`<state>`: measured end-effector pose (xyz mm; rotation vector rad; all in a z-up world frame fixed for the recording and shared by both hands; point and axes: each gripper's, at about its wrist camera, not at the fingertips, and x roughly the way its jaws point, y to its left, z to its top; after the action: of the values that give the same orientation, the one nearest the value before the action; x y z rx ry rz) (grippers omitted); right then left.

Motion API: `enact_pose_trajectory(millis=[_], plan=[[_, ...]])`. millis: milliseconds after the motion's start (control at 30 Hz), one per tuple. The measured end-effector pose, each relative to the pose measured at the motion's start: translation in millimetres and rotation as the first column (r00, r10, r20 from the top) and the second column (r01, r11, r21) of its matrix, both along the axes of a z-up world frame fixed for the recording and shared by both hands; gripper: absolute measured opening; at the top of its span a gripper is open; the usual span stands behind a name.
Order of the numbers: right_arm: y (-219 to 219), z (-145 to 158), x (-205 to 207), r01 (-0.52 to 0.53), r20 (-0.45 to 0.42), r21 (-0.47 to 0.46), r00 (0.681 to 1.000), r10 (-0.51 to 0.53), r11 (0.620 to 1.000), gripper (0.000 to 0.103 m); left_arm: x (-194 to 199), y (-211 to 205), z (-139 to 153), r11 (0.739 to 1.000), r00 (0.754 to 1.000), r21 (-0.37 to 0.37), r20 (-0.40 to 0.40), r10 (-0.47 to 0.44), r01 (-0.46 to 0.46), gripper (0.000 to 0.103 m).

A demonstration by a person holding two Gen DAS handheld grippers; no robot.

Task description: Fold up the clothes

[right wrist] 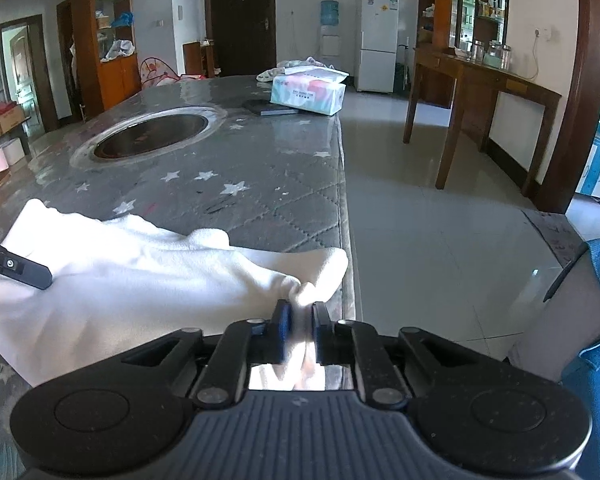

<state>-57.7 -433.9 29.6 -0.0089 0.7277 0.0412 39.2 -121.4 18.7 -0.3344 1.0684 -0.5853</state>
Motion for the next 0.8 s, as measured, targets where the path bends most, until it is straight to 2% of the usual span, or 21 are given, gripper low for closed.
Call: enact_pose_trajectory(millis=[100,167,267,433,600,800], plan=[[0.0,-0.1,-3.0,-0.001,-0.005,-0.004,1.0,0.001,1.0,0.019,-3.6,4.4,2.4,1.0,1.0,0.013,0.015,-0.008,0.007,0.027],[-1.3,4.1,-6.3,0.002,0.002,-0.004,1.0,-0.002,1.0,0.019,-6.1,8.4,6.1,0.999,0.999,0.033,0.034,-0.004,0.003,0.038],[-2.3,11.1,-10.4,0.005,0.018,-0.008,1.0,-0.005,1.0,0.019,-7.2,18.4,11.9,0.999,0.998,0.051,0.058,0.014,-0.017,0.039],[0.7,23.5,-9.7,-0.005,0.055,0.011,0.998,0.005,1.0,0.019,-3.6,31.2,28.7,0.996,0.992,0.041,0.102,0.073,-0.078,0.039],[14.7,25.4,0.0,-0.048,0.061,0.025,0.997,0.046,0.999,0.02,3.3,26.8,44.1,0.995,0.987,0.013,0.134,0.093,-0.095,0.039],[27.7,18.0,12.1,-0.074,0.053,0.036,0.996,0.072,0.997,0.02,29.3,19.3,33.4,0.988,0.988,-0.037,0.047,0.15,-0.149,0.039]])
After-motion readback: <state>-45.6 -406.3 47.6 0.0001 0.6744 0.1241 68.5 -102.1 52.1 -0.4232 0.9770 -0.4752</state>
